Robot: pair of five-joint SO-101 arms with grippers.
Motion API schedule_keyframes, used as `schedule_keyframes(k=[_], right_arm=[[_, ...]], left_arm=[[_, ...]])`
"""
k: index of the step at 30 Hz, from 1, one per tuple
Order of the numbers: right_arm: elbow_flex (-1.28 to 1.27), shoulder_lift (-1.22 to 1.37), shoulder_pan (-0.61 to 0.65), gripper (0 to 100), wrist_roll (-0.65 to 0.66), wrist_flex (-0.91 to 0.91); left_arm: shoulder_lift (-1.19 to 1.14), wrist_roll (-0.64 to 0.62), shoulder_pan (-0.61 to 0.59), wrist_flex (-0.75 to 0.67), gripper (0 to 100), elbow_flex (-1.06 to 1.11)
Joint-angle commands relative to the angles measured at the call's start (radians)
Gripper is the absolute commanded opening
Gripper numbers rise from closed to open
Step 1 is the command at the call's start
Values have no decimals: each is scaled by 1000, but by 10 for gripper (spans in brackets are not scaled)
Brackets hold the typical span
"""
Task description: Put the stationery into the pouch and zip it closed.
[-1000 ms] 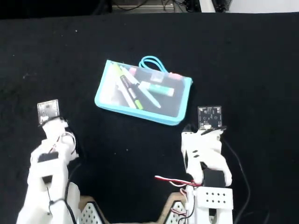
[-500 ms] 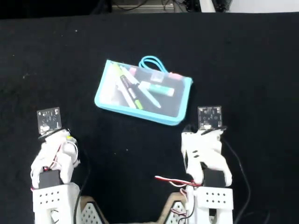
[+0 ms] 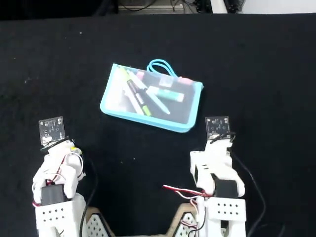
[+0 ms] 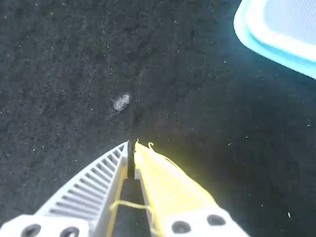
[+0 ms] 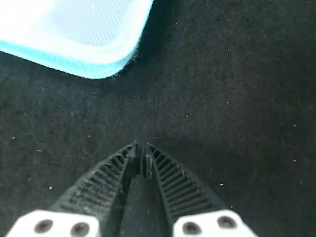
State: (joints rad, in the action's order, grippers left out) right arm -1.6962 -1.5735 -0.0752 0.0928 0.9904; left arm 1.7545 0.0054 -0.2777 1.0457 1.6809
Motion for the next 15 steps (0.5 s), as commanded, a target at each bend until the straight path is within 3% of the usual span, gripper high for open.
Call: schedule_keyframes(k=[1,8,15], right_arm=[[1,-18,-14,11,-5,5],[-1,-54,-9,11,-5,32],[10,-303,-14,11,-6,302]], left_arm=[[14,-5,7,3,30,22],[14,-11,5,11,30,22],[6,-11,4,11,30,22]])
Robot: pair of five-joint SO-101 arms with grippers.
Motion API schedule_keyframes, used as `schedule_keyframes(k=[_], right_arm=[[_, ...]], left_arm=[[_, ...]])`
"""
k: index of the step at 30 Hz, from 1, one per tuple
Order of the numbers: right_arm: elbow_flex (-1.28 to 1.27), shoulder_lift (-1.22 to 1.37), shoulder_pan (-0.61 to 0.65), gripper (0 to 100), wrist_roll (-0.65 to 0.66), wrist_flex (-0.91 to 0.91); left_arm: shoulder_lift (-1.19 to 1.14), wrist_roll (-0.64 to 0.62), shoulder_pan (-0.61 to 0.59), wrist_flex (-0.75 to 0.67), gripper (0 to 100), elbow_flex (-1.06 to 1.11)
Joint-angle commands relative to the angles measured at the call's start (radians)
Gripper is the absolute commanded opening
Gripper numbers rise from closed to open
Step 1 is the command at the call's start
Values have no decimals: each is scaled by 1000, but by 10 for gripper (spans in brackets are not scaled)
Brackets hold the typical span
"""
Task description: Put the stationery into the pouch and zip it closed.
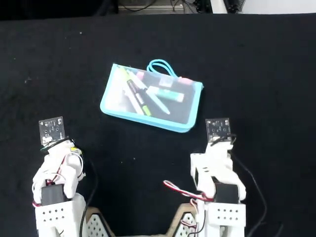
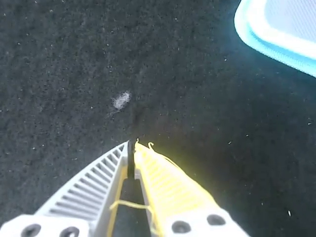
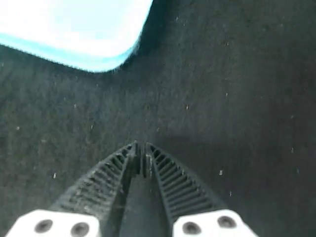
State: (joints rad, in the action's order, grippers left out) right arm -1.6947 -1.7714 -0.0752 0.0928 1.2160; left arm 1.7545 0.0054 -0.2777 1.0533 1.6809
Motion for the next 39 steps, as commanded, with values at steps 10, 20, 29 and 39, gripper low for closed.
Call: schedule_keyframes(k=[10,20,29,39], right_arm=[[10,-127,-8,11,-6,94],[10,-127,-8,11,-5,94],[10,-128,-8,11,-5,95],[10,-128,-6,11,-5,95]], left_arm=[[14,-8,5,170,30,22],[15,-12,5,193,30,21],[15,-12,5,193,30,21],[77,-11,-4,193,30,19]])
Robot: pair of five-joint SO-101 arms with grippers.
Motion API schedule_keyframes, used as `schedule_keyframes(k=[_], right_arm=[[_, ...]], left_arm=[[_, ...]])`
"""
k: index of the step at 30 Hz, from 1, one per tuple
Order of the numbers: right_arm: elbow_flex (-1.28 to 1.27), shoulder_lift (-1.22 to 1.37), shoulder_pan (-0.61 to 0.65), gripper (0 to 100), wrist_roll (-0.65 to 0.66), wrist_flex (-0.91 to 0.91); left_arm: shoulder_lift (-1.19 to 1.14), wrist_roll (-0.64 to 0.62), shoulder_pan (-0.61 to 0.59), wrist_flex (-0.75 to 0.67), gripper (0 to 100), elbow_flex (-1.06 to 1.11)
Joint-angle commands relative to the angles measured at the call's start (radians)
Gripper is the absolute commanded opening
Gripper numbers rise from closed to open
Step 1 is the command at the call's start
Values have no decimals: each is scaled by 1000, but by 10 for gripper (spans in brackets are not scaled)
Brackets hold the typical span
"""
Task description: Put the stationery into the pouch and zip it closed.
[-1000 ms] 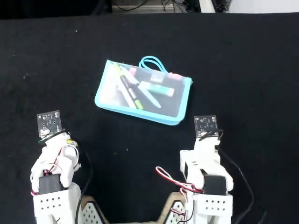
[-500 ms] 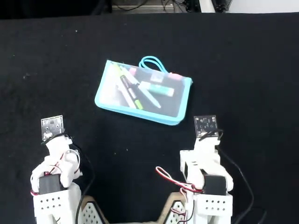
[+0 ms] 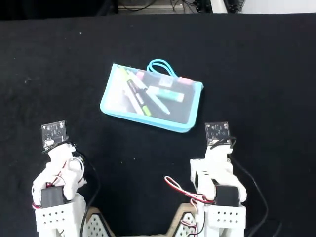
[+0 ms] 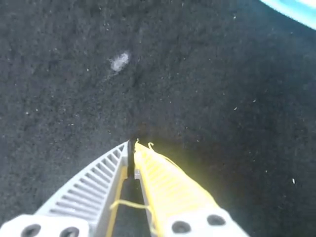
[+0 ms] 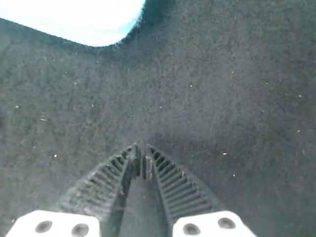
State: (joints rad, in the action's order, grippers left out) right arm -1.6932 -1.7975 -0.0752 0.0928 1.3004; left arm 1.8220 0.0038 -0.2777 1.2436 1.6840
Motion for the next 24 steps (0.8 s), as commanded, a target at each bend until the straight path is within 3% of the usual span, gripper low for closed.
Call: schedule_keyframes(k=[1,24], right_arm=[[8,-102,-6,11,-5,11],[8,-102,-5,11,-5,11]], left_arm=[[11,-9,-4,3,30,16],[9,-9,-1,3,30,16]])
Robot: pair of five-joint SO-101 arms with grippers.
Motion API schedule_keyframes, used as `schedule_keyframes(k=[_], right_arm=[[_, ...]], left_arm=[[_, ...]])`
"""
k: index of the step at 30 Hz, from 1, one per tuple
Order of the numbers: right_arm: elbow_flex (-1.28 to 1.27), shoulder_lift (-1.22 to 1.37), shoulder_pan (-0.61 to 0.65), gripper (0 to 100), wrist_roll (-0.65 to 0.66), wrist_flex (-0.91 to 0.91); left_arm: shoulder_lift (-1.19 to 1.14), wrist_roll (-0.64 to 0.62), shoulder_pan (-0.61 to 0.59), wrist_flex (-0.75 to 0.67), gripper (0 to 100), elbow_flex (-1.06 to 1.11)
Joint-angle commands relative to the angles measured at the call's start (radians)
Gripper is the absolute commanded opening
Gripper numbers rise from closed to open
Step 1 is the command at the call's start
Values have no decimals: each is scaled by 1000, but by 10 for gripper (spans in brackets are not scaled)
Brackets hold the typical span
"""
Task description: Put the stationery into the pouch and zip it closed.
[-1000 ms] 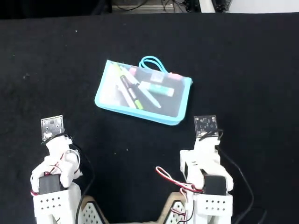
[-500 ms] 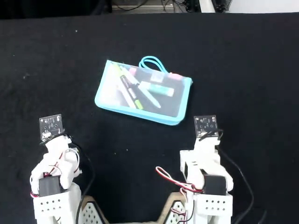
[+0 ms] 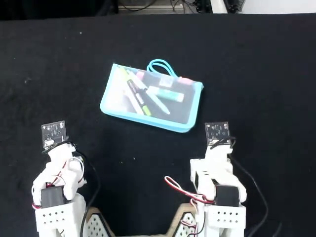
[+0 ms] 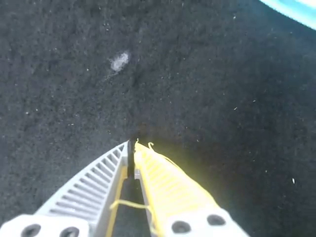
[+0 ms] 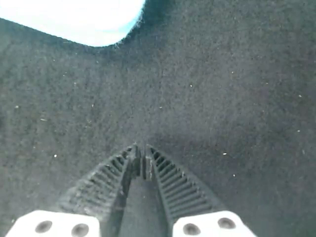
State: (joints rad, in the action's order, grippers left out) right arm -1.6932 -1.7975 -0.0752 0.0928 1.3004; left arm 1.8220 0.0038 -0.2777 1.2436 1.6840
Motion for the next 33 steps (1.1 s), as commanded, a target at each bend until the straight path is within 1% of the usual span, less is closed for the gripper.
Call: schedule_keyframes(k=[1,8,33], right_arm=[[8,-102,-5,11,-5,11],[8,-102,35,11,-5,11],[8,-99,34,11,-8,9]], left_arm=[[9,-9,-1,3,30,16],[9,-9,-1,3,30,16],[9,-9,-1,3,30,16]])
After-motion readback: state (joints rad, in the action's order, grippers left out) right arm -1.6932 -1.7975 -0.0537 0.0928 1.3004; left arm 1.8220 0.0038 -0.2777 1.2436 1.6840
